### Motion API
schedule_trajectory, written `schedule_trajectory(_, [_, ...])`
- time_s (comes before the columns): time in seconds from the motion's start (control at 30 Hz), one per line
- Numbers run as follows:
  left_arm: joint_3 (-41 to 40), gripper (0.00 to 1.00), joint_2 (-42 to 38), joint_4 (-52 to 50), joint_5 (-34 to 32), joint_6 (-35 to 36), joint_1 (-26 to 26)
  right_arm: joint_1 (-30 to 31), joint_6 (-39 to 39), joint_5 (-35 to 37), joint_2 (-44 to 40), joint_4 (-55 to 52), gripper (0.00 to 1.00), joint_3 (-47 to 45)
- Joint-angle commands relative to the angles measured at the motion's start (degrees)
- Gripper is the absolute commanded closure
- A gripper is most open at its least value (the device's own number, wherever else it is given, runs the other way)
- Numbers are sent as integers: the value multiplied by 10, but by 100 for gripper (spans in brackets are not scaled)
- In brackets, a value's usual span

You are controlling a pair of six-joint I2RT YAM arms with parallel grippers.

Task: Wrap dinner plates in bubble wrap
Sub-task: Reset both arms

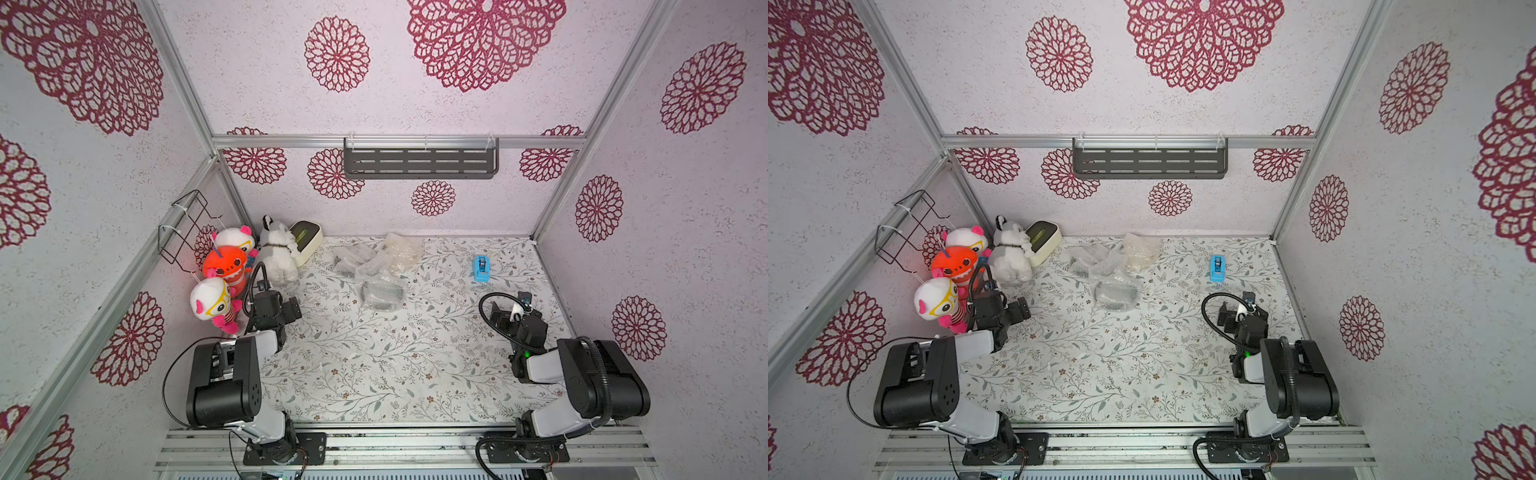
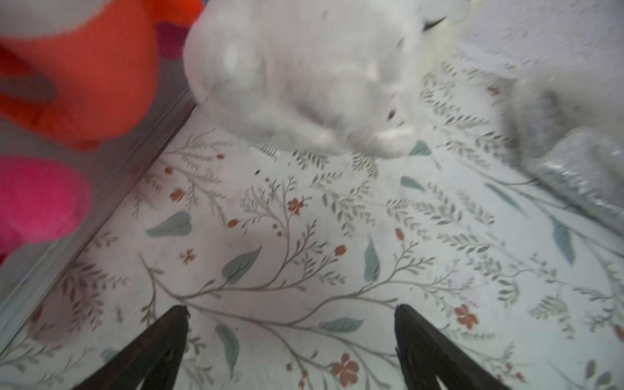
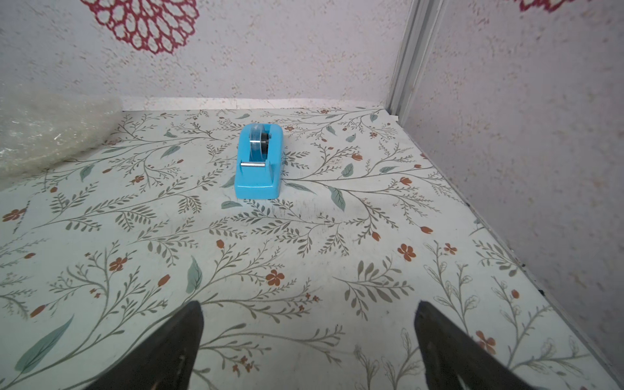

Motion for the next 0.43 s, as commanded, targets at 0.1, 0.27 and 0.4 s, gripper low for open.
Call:
schedule_trajectory(0.1, [-92,2,-8,260,-31,17,-15,7,9,23,-8,11,1,11])
schedule_trajectory(0.27, [-82,2,-3,243,-52,32,-28,10,8,28,-6,7,1,14])
schedule_trajectory(0.4, [-89,2,1,266,-52,34,-28,10,7,28,-9,12,1,10])
